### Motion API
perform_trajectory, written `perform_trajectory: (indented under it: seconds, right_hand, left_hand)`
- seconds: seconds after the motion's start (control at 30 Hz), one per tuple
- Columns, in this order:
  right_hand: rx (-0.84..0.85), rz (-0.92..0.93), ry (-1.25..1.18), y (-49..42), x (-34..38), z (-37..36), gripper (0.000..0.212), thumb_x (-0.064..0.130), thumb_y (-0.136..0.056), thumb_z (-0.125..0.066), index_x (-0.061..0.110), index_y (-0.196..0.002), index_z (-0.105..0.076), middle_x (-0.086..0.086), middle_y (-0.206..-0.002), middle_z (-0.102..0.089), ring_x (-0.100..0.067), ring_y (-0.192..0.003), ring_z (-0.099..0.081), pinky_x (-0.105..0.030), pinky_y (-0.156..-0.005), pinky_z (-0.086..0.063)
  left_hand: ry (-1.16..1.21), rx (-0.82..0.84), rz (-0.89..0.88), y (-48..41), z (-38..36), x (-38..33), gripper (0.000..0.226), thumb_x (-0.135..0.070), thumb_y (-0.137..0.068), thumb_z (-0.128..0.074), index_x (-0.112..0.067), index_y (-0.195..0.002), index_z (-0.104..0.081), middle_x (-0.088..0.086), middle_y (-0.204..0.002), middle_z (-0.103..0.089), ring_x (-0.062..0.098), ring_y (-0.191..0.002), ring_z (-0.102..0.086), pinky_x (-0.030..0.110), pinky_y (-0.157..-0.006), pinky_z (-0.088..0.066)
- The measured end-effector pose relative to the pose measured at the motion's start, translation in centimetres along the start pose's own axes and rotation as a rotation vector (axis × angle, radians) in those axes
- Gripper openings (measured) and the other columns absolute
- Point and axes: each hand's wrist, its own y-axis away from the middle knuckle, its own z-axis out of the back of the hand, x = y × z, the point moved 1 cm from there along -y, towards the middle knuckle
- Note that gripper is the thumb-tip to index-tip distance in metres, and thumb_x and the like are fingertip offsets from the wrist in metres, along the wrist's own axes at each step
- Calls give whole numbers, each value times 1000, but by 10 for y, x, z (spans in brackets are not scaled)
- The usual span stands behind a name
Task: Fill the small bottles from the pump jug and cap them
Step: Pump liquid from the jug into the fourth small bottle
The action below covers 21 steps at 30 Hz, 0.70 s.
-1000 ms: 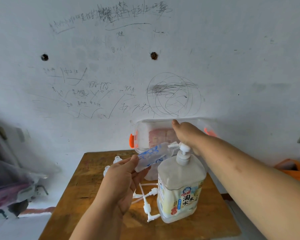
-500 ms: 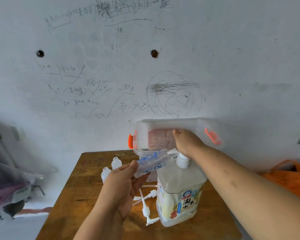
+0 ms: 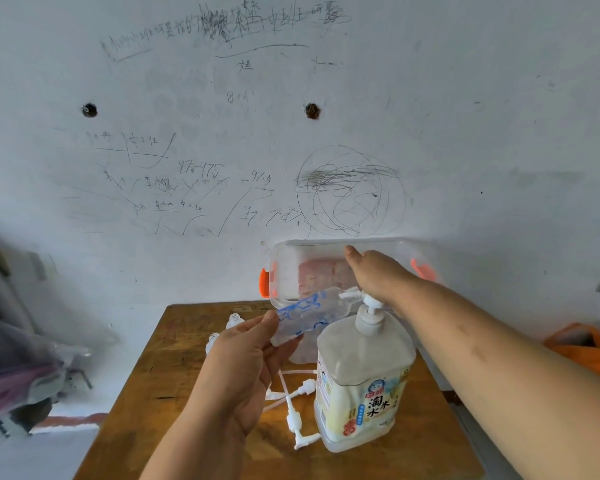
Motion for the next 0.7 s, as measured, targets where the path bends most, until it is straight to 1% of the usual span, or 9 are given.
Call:
perform_trajectory:
  seconds: [0.1, 0.17, 0.23, 0.3, 0.33, 0.43, 0.53, 0.63, 0.7]
  right_hand:
    - [-32, -24, -38, -8, -4, -4, 48, 11, -100, -24, 13, -148, -20, -20, -133, -44, -37, -119, -46, -43, -98, -38]
    - [-51, 0, -1, -11, -6, -8, 46, 7, -97, -27, 10, -143, -25, -20, -128, -46, -36, -110, -48, -41, -89, -39]
    - [-55, 6, 39, -12, -7, -13, 44, 5, -96, -26, 8, -140, -31, -20, -129, -47, -37, -112, -49, -39, -88, -39]
    - [-41, 10, 66, -10, -9, -18, 42, 10, -100, -23, 10, -139, -38, -18, -134, -48, -36, -123, -46, -43, -102, -38]
    - [-44, 17, 77, -8, -9, -19, 41, 13, -102, -22, 12, -138, -41, -16, -135, -49, -34, -125, -45, -45, -105, -36]
    - [-48, 33, 81, -3, -8, -18, 41, 17, -103, -20, 14, -137, -42, -16, -133, -50, -34, -124, -46, -47, -105, -35]
    - [3, 18, 29, 0, -6, -12, 46, 28, -104, -17, 12, -141, -40, -16, -138, -48, -33, -127, -44, -46, -107, -34]
    - [1, -19, -85, -1, 0, -2, 64, 47, -102, -15, 1, -129, -50, -18, -131, -54, -33, -123, -49, -42, -106, -35]
    - [-6, 14, -70, 0, 2, 3, 56, 46, -102, -17, 10, -117, -56, -17, -122, -55, -32, -116, -51, -41, -104, -36]
  left_hand:
    - [4, -4, 11, -4, 1, 4, 24, -15, -93, -60, 1, -111, -61, 20, -99, -72, 32, -92, -73, 33, -71, -62]
    - [15, -2, 17, -7, 2, 6, 24, -14, -93, -59, 2, -111, -60, 21, -101, -71, 32, -93, -72, 33, -71, -62]
    - [12, -3, 26, -9, 3, 7, 24, -13, -94, -57, 3, -111, -60, 21, -104, -71, 32, -93, -72, 32, -69, -62]
    - [2, -8, 33, -11, 3, 8, 23, -13, -95, -57, 4, -110, -60, 22, -103, -71, 31, -91, -73, 32, -69, -62]
    - [-4, -12, 35, -11, 3, 8, 22, -12, -95, -56, 5, -108, -60, 22, -102, -71, 32, -91, -73, 33, -71, -62]
    - [-28, -21, 39, -9, 3, 10, 22, -13, -96, -56, 6, -108, -60, 22, -98, -72, 33, -92, -73, 39, -81, -59]
    - [-43, -1, 30, -3, 4, 8, 23, -13, -95, -56, 6, -108, -60, 21, -95, -74, 31, -88, -74, 36, -75, -61]
    - [-14, 24, 2, 3, 3, 4, 22, -12, -95, -57, 5, -109, -60, 18, -86, -76, 29, -84, -75, 33, -70, -61]
    - [-11, 31, -19, 6, 1, 1, 21, -12, -95, -57, 4, -108, -61, 15, -83, -76, 28, -82, -75, 32, -70, -61]
